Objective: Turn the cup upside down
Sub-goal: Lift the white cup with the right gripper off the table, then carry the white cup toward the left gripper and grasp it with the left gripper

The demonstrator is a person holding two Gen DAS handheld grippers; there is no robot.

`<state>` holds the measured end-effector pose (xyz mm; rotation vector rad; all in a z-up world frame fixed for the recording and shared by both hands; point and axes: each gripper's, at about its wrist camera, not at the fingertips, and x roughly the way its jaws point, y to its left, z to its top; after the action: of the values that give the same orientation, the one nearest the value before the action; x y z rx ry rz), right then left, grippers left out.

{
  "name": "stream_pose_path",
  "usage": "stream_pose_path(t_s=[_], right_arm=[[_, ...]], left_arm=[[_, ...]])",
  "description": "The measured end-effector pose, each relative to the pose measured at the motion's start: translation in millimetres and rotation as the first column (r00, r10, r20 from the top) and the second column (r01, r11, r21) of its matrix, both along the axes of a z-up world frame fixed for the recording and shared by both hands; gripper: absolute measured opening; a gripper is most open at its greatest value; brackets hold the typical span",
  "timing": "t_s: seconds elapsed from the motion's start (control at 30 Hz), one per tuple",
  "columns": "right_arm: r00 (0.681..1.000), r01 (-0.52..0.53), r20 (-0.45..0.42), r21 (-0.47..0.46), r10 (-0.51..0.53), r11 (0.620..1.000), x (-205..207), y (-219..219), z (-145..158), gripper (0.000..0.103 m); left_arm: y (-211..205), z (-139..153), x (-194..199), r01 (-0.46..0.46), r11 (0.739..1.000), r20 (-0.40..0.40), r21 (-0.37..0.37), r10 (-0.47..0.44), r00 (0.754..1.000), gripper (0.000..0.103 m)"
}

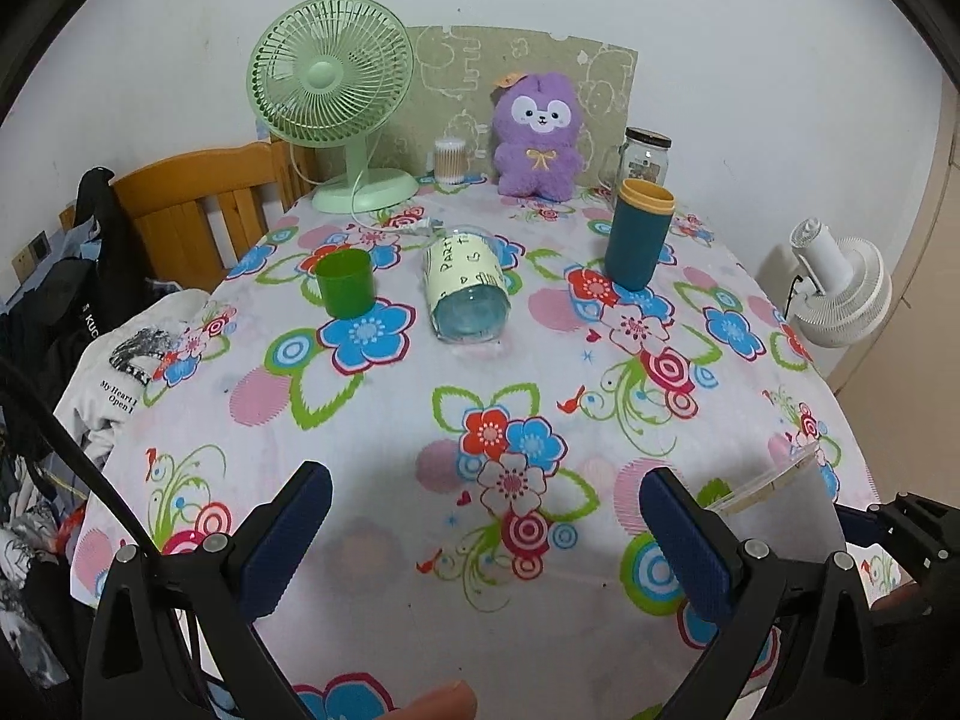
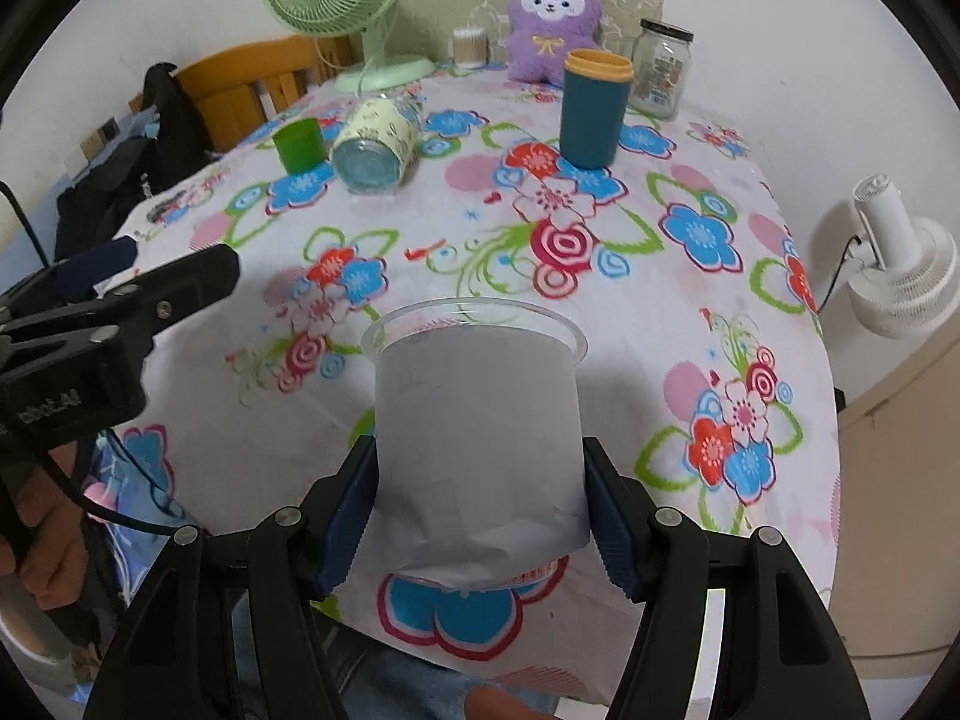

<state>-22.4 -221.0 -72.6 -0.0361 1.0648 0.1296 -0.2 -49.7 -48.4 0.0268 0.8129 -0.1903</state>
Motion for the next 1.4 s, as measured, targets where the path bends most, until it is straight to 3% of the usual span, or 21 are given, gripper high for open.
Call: stream_pose_path(t_s=[0.5,0.87,1.0,1.4], right_arm=[[0.999,0.014,-0.045,-0.011,-0.014,1.000,12.5,-3.9,-21.9,0.068],[1.000,0.016,0.007,0.189,-0.017,0.982,6.5,-26.8,6.4,0.084],[0.999,0.021,0.042,0.248,-0.032,0.969,-7.8,-50.3,24.6,0.084],[0.986,0.079,0.128,0.183,-0.103,0.980,-56.7,-126.0,38.7,0.084]], left_arm=[[5.2,-21.5,5.8,-0.019,1.000,-0.059,-0.006,0.019,0.998,0.103],[-1.4,-10.0,1.1,-0.014,1.000,-0.060,-0.026,0.013,0.998,0.103],[-16.6,-3.7,-10.6,-0.006,0.999,-0.055,-0.050,0.003,0.998,0.103],[-87.3,-9.6,-30.0,0.023,0.996,-0.097,-0.083,-0.031,0.995,0.103]])
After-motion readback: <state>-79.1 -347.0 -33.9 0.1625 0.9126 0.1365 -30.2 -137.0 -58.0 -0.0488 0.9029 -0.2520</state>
